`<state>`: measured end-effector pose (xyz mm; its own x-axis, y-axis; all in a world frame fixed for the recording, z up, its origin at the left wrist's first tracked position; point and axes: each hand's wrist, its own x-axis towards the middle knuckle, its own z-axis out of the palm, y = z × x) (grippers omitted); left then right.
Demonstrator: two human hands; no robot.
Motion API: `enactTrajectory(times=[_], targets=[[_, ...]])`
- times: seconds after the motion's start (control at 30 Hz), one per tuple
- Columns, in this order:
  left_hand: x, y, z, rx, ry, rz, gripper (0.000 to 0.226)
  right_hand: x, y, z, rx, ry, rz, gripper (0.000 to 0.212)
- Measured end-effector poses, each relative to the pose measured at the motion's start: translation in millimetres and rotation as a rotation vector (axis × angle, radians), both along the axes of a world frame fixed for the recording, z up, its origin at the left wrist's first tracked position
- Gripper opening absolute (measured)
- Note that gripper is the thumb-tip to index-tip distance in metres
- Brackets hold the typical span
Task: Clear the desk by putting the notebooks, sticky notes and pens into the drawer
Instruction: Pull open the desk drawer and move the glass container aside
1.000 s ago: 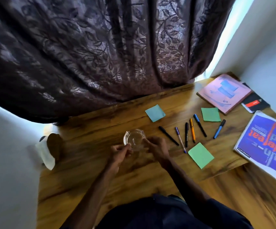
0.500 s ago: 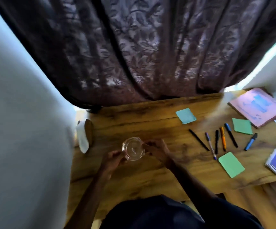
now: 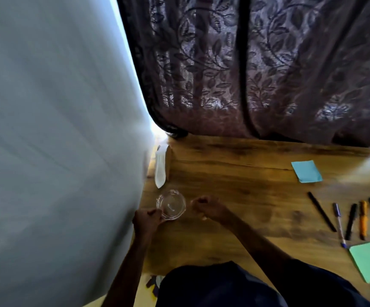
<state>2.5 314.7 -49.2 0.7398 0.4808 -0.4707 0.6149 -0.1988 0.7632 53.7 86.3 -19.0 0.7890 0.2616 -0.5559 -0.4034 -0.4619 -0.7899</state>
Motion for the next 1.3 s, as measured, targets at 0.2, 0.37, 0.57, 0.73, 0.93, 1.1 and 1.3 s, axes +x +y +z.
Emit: enactTrajectory(times=[0.2, 0.37, 0.57, 0.73, 0.93, 1.1, 1.3], targets=[[3, 15, -5, 0.23, -0.02, -0.034, 0.02, -1, 8, -8, 0.05, 0.102, -0.062, 0.012], [2, 11, -13, 0.226, 0.017, -0.027, 0.024, 0, 11, -5, 0.057, 0.112, -0.054, 0.017], [-1, 8, -14, 0.232, 0.022, -0.004, 0.022, 0, 11, 1, 0.042, 0.124, -0.055, 0.024], [-5, 5, -11, 0.279, 0.0, 0.01, 0.022, 0, 9, 6, 0.009, 0.107, -0.039, 0.024], [-11, 2, -5, 0.306, 0.006, 0.015, 0.03, -3, 6, 16, -0.005, 0.084, -0.025, 0.024], [-21, 3, -7, 0.437, 0.051, -0.049, 0.051, -5, 0, 19, 0.004, 0.083, -0.047, 0.025], [-32, -18, 19, 0.568, 0.076, -0.16, 0.04, -12, -17, 20, 0.038, 0.061, -0.107, 0.023]])
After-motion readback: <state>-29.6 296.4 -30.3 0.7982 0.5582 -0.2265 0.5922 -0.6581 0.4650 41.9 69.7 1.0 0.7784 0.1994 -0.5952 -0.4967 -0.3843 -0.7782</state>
